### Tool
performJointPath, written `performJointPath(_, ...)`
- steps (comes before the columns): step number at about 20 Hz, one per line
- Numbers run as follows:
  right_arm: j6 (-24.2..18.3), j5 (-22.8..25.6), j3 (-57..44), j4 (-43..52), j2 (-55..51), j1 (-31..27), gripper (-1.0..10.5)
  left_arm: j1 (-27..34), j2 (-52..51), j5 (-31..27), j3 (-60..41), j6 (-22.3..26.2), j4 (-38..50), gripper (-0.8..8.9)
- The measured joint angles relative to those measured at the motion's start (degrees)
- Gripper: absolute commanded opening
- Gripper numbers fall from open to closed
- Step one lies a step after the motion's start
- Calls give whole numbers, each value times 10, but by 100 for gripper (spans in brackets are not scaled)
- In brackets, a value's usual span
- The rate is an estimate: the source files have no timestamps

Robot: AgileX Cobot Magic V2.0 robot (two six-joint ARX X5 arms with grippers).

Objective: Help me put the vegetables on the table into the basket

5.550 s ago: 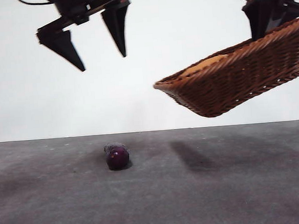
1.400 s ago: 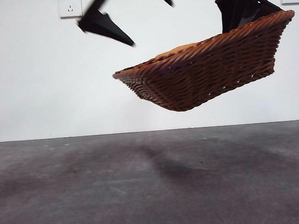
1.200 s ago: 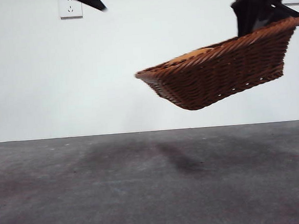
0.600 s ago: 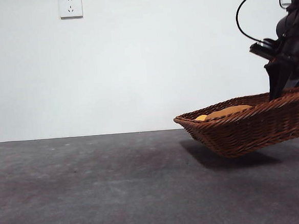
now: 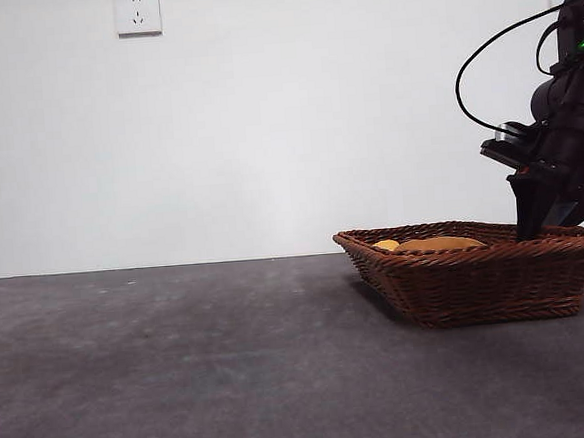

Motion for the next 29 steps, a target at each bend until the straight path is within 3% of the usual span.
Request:
performJointPath(1,3,14,0,2,0,1,395,0,-10,-13,0,-4,0,-8)
performJointPath(2,10,28,0,6,0,1,505,0,-17,-17,0,-9,0,-8)
performJointPath(3,21,32,0,6,0,1,537,0,-22,-30,0,-10,0,-8)
performJointPath(6,49,35,0,-9,0,0,536,0,-34,-112,-2,-12,0,-8)
performJointPath(11,68,49,0,-41,-120,0,531,0,-75,-140,-96,-13,0,-8)
performJointPath(12,76,61,0,-52,-164,1,521,0,-81,-155,-121,-13,0,-8)
performJointPath(14,91,84,0,-72,-241,1,364,0,-84,-163,-154,-13,-1,-8)
performJointPath(17,97,135,0,-103,-359,4,21,0,-81,-163,-167,-14,0,-4)
performJointPath(18,97,149,0,-112,-397,4,-19,0,-82,-163,-167,-14,0,-4)
performJointPath(23,98,238,0,-141,-599,5,-16,0,-84,-162,-167,-15,0,-4)
performJointPath(29,97,250,1,-145,-732,5,-16,0,-89,-155,-167,-15,0,-4)
